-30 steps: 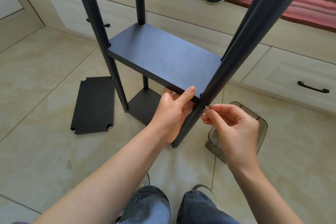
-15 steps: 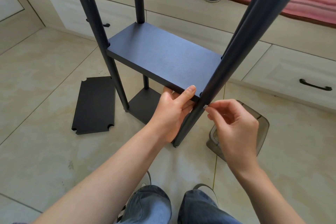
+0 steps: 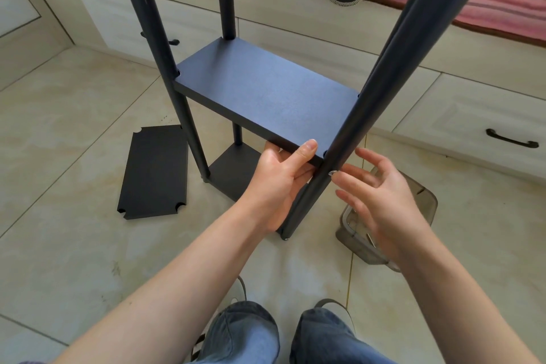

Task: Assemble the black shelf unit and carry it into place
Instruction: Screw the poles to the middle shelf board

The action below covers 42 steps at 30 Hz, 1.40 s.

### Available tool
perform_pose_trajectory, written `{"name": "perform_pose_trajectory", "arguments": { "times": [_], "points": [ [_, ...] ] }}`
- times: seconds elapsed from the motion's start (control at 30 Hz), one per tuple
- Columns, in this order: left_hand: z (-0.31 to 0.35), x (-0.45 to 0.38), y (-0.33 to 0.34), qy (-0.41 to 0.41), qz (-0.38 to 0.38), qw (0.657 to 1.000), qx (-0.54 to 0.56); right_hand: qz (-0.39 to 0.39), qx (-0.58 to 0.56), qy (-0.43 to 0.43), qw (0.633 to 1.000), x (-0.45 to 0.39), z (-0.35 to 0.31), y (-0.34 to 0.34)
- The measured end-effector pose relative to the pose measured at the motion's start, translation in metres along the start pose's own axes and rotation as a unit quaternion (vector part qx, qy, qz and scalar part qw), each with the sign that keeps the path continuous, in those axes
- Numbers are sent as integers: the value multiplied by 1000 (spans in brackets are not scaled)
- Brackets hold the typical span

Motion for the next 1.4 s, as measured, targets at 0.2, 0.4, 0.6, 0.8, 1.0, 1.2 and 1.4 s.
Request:
{"name": "perform_pose_trajectory", "arguments": {
  "times": [0.2,0.4,0.6,0.8,1.0,1.2,1.4],
  "points": [
    [1,5,-2,-5,-13,1000,7,-264,-144,83,950,-21,-17,12],
    [5,11,-9,-9,-15,1000,2,-196,-188,112,956,-33,-30,19],
    [13,34,-27,9,108,993,-55,-159,-202,125,958,-21,-22,28],
    [66,68,-33,230,87,891,-381,-142,-204,121,961,-9,-14,33],
    [67,57,12,300,-176,745,-569,-143,-206,109,962,2,-16,34],
    [68,43,10,285,-242,697,-612,-93,-173,90,976,6,-11,30],
    [76,35,1,249,-244,726,-594,-89,-211,75,971,3,-6,34]
  ]
}}
Point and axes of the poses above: each hand's wrist, its own x-axis away from the middle knuckle, its own y-axis out of the palm, z = x × y, the point moved 7 cm from there along -x, towards the middle knuckle, and after that the axes turned 15 degrees about y, right-handed, at the moved point
